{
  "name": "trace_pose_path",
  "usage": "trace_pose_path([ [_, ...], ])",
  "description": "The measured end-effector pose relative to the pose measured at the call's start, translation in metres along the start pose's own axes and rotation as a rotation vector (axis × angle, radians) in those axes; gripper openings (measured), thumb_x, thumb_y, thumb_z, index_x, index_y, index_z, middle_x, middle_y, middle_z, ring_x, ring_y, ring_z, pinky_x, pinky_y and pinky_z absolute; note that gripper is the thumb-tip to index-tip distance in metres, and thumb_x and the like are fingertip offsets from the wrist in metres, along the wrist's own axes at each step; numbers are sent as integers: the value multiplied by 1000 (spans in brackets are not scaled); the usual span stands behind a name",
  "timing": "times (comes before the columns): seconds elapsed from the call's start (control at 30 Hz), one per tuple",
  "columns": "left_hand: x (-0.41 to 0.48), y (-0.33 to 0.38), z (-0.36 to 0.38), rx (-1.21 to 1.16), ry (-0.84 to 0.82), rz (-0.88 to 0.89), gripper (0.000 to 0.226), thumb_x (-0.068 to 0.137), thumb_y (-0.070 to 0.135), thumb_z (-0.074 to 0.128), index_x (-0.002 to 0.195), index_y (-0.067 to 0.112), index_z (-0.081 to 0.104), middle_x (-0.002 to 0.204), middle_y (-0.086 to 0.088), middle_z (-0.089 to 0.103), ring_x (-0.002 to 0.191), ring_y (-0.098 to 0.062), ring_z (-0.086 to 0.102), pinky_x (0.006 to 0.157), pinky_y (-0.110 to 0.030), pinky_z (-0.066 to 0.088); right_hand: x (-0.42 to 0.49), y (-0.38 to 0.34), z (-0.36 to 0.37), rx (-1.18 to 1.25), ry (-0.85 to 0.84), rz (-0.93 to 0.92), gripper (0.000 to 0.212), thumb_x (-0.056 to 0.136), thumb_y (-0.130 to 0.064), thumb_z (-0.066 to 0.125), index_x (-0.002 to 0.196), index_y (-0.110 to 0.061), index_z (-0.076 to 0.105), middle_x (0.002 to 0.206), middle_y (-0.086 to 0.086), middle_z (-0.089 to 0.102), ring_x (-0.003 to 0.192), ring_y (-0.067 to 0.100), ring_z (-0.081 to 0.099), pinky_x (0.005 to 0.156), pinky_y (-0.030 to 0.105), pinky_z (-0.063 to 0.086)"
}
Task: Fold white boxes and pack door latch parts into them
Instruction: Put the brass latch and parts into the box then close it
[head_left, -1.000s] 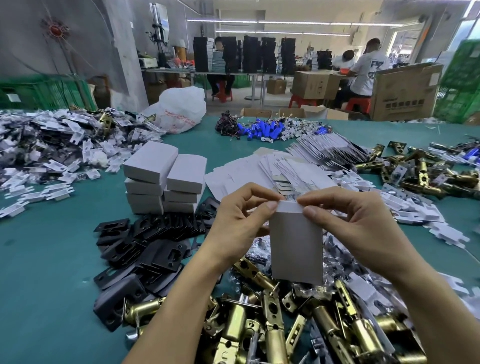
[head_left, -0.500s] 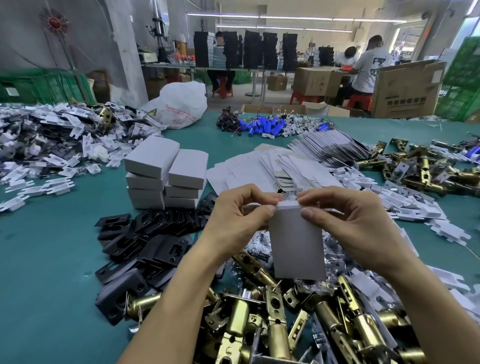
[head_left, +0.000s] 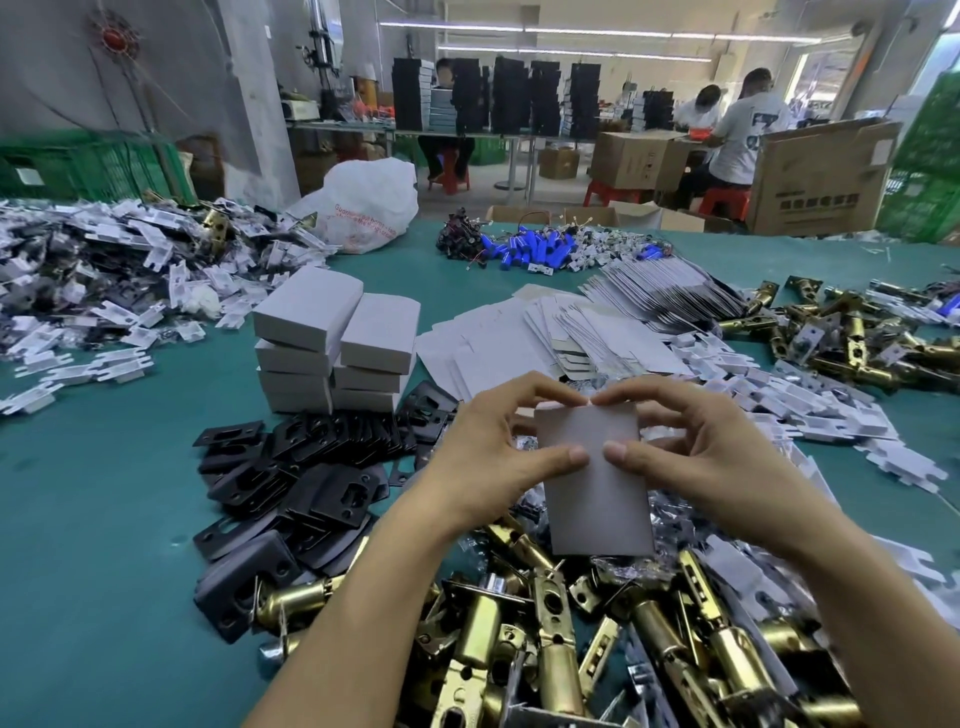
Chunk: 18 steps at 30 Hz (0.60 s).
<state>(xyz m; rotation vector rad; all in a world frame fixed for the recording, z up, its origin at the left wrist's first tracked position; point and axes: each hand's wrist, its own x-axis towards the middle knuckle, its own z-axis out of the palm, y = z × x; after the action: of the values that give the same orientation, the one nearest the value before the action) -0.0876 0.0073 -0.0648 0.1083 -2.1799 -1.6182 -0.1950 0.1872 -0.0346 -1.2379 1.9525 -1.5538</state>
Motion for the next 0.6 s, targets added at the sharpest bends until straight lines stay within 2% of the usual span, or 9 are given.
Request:
trace_pose_path([
  [0.1, 0, 2, 2, -57, 2, -99, 43, 75, 34, 83, 106, 48, 57, 111, -3, 70, 97, -23, 72, 86, -43, 61, 0, 2, 3, 30, 86, -26, 32, 73, -30, 73, 105, -35, 70, 106, 10, 70, 83, 29, 74, 66, 48, 62],
  [0.2, 0, 2, 2, -179, -51, -206, 65, 68, 49, 83, 122, 59, 48, 110, -8, 74, 98, -29, 74, 84, -51, 61, 3, 1, 9, 170, 191, -63, 33, 75, -25, 72, 108, -29, 67, 99, 7, 74, 81, 30, 74, 63, 41, 62],
  [0.27, -2, 3, 2, -245, -123, -269, 74, 66, 50, 83, 131, 49, 47, 106, -4, 74, 94, -27, 75, 77, -50, 63, 6, -2, 13, 249, 261, -72, 32, 76, -25, 70, 107, -30, 65, 97, 6, 74, 82, 28, 74, 63, 35, 61],
  [0.37, -4, 8, 4, -301, -188, -307, 60, 74, 41, 83, 124, 20, 58, 98, -4, 75, 79, -33, 75, 59, -39, 61, 6, -4, 17, 278, 328, -81, 33, 78, -26, 67, 110, -33, 61, 98, 3, 74, 88, 24, 74, 65, 32, 60],
  [0.43, -3, 10, 3, -310, -123, -331, 53, 77, 35, 83, 119, 12, 61, 95, -11, 75, 72, -38, 74, 54, -34, 59, 5, -1, 20, 261, 309, -35, 40, 84, -23, 67, 119, -37, 56, 102, 4, 72, 91, 21, 73, 68, 33, 60],
  [0.5, -2, 12, 2, -278, -40, -345, 50, 78, 33, 85, 115, 8, 63, 87, -11, 76, 63, -32, 72, 50, -30, 57, 5, 2, 24, 216, 241, 40, 56, 89, -18, 67, 131, -48, 45, 112, 5, 67, 94, 21, 73, 71, 36, 61],
  [0.6, 1, 17, 0, -278, 137, -360, 35, 81, 28, 84, 102, 5, 67, 72, -9, 74, 51, -23, 66, 43, -24, 53, 5, 0, 27, 220, 175, 80, 74, 92, -10, 65, 139, -58, 32, 117, 13, 63, 85, 28, 75, 69, 36, 62],
])
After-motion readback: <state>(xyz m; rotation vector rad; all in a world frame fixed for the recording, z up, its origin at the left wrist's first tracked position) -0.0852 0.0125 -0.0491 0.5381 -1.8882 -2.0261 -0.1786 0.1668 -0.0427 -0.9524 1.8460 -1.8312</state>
